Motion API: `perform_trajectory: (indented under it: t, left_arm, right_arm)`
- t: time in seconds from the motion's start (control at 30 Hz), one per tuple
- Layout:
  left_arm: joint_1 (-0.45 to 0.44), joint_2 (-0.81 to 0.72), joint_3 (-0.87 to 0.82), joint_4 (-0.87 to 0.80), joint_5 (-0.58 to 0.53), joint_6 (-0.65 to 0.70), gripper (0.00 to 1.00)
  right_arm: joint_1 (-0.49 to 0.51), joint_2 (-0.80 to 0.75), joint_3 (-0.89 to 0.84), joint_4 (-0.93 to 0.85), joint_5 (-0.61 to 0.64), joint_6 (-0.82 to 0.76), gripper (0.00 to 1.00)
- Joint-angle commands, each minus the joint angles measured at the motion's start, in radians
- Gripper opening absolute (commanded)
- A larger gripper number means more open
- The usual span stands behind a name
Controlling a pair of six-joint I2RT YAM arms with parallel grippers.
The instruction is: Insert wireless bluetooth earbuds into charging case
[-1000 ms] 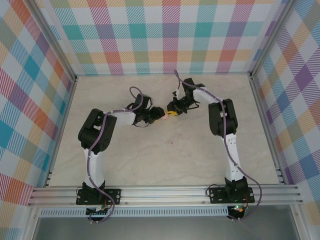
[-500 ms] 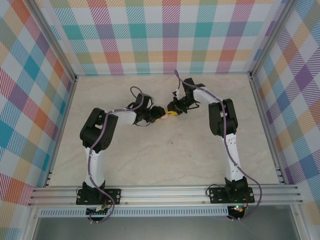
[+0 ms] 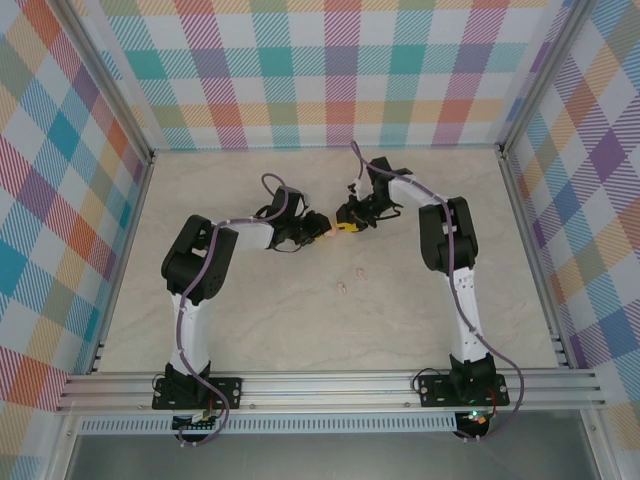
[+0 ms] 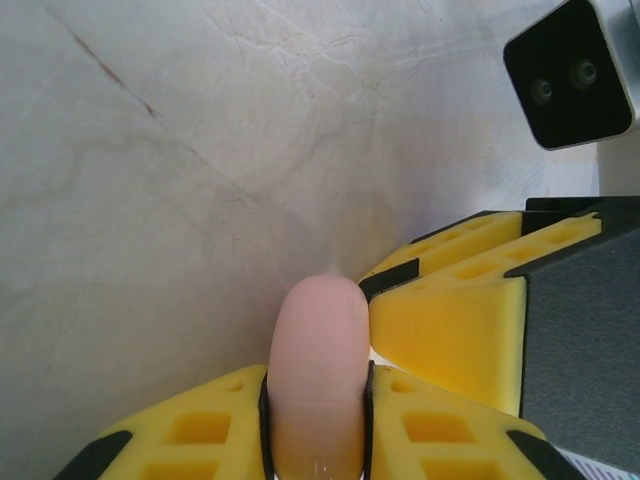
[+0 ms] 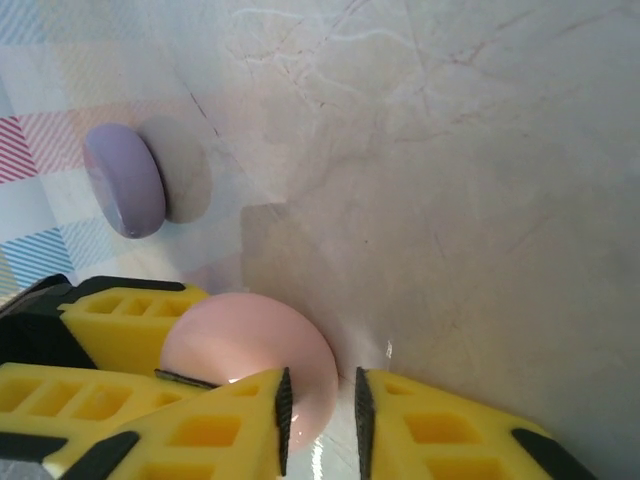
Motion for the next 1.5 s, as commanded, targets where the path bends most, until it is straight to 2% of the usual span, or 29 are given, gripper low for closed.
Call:
perform_trajectory:
  t: [0.0,0.23,0.43,0.7,0.97,1.27,1.47]
  left_arm:
    - [-0.013,0.000,-0.027,-0.025,-0.009,0.004,0.21]
    - [-0.006,-0.182,-0.106,0.007,0.013,0.060,0.21]
    - [-0.007,-0.361,-0.166,0.036,0.060,0.114,0.21]
    - [-0.026,-0.613,-0.208,-0.001,0.096,0.215,0.25]
    - [-0.088,-0.802,-0.252,0.024,0.164,0.291,0.29]
    - [-0.214,-0.935,-0.306,0.077,0.196,0.365,0.29]
    - [-0.249,-0.967,-0.307,0.085,0.214,0.396,0.29]
  right_arm:
    - [0.013,-0.131,-0.081,0.029,0.002,0.005,0.31]
    - [-0.041,-0.443,-0.355,0.206,0.013,0.038,0.40]
    - [-0.088,-0.687,-0.573,0.380,-0.059,0.076,0.42]
    - [-0.097,-0.979,-0.743,0.464,-0.108,0.074,0.46]
    - [-0.095,-1.199,-0.898,0.619,-0.188,0.197,0.49]
    - [-0.044,-1.409,-0.981,0.646,-0.195,0.222,0.57]
    - [0.017,-1.438,-0.966,0.660,-0.204,0.217,0.59]
